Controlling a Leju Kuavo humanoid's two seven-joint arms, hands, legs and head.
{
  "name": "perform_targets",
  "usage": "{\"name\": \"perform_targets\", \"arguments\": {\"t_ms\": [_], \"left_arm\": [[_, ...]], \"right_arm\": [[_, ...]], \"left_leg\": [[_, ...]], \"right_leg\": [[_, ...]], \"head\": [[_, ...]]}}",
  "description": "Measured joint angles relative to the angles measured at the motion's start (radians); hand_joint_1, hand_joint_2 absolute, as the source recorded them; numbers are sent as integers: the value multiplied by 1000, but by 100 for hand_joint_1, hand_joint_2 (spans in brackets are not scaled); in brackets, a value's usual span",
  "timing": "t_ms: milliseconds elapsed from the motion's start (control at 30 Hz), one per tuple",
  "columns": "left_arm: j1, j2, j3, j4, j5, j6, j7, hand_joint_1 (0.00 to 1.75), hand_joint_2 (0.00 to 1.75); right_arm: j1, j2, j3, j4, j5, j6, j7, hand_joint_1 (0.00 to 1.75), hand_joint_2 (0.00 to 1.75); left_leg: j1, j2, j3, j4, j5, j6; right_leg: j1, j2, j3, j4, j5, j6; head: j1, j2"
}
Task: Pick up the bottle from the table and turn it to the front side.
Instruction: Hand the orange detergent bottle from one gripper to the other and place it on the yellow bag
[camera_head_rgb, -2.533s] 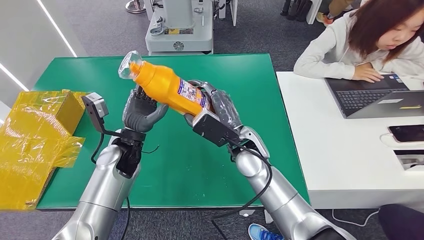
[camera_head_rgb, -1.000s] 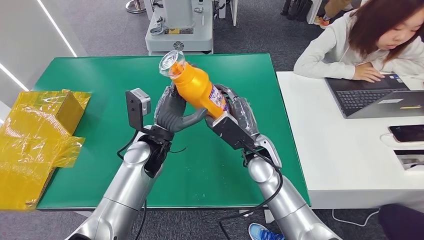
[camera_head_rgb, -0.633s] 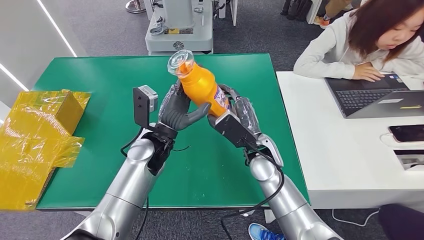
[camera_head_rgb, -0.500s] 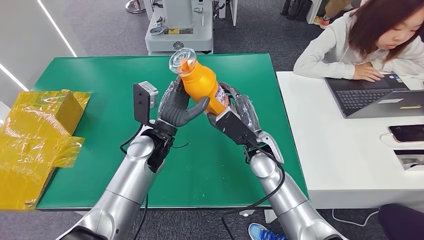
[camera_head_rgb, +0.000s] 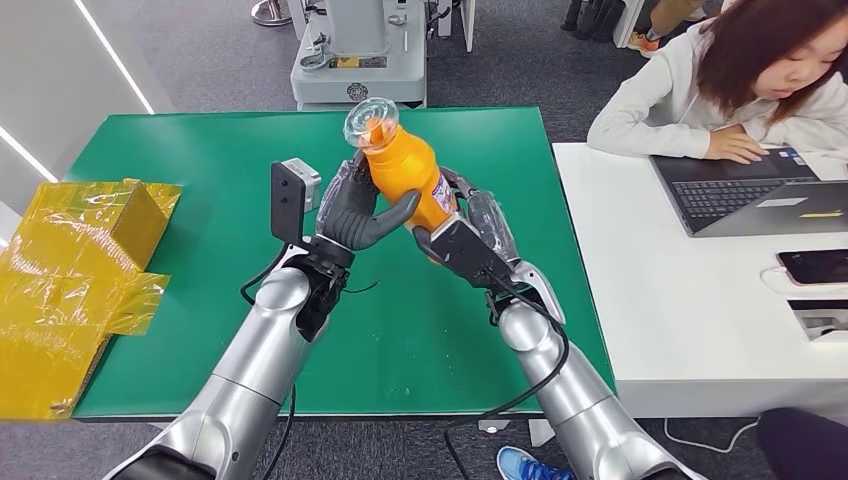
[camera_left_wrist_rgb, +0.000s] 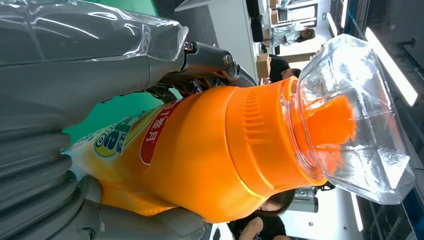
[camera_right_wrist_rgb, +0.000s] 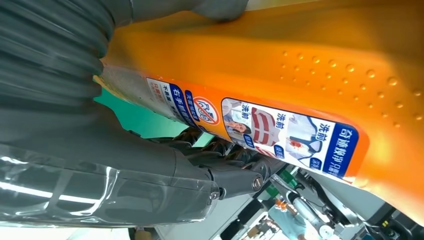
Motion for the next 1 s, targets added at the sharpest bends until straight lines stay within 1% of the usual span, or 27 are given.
{"name": "perform_targets", "arguments": {"t_ms": [33, 100, 167, 233, 333, 433, 600, 767, 1000], "left_arm": [[0, 0, 0, 2, 0, 0, -1, 175, 175], [0, 0, 0, 5, -3, -1, -6, 175, 175], [0, 0, 0, 8, -9, 2, -16, 175, 175], [0, 1, 0, 9, -21, 8, -29, 175, 175], [0, 8, 0, 11, -63, 43, -48, 175, 175], [-4, 29, 0, 12, -119, 93, -61, 175, 175], [-23, 81, 7, 13, -226, 180, -84, 175, 175], [-61, 140, 30, 20, -361, 265, -119, 175, 175], [-86, 207, 38, 24, -557, 403, -114, 175, 175]], "right_arm": [[-1, 0, 0, 3, 0, -1, -1, 175, 175], [-3, 0, 0, 9, 0, -3, -6, 133, 175], [-2, 1, 1, 10, -1, -6, -10, 45, 175], [0, 1, 1, 8, -2, -7, -12, 0, 175], [8, 0, 2, -6, -1, -9, -11, 0, 175], [31, -5, 2, -37, 0, -10, -10, 0, 175], [67, -21, 2, -90, -2, -8, -16, 0, 175], [102, -39, 2, -142, -7, 0, -23, 0, 175], [122, -60, 5, -201, -22, 18, -27, 0, 175]], "left_leg": [[0, 0, 0, 0, 0, 0], [0, 0, 0, 0, 0, 0], [0, 0, 0, 0, 0, 0], [0, 0, 0, 0, 0, 0], [0, 0, 0, 0, 0, 0], [0, 0, 0, 0, 0, 0], [0, 1, 0, 0, 0, 0], [0, 0, 0, 0, 0, 0], [0, 0, 0, 0, 0, -1]], "right_leg": [[0, 0, 0, 0, 0, 0], [0, 0, 0, 0, 0, 0], [0, 0, 0, 0, 0, 0], [0, 0, 0, 0, 0, 0], [0, 0, 0, 0, 0, 0], [0, 0, 0, 0, 0, 0], [0, 0, 0, 0, 0, 0], [0, 0, 0, 1, 0, 0], [0, 0, 0, 1, 0, 0]], "head": [[0, 0], [0, 0], [0, 0], [0, 0], [0, 0], [0, 0], [0, 0], [0, 0], [0, 0]]}}
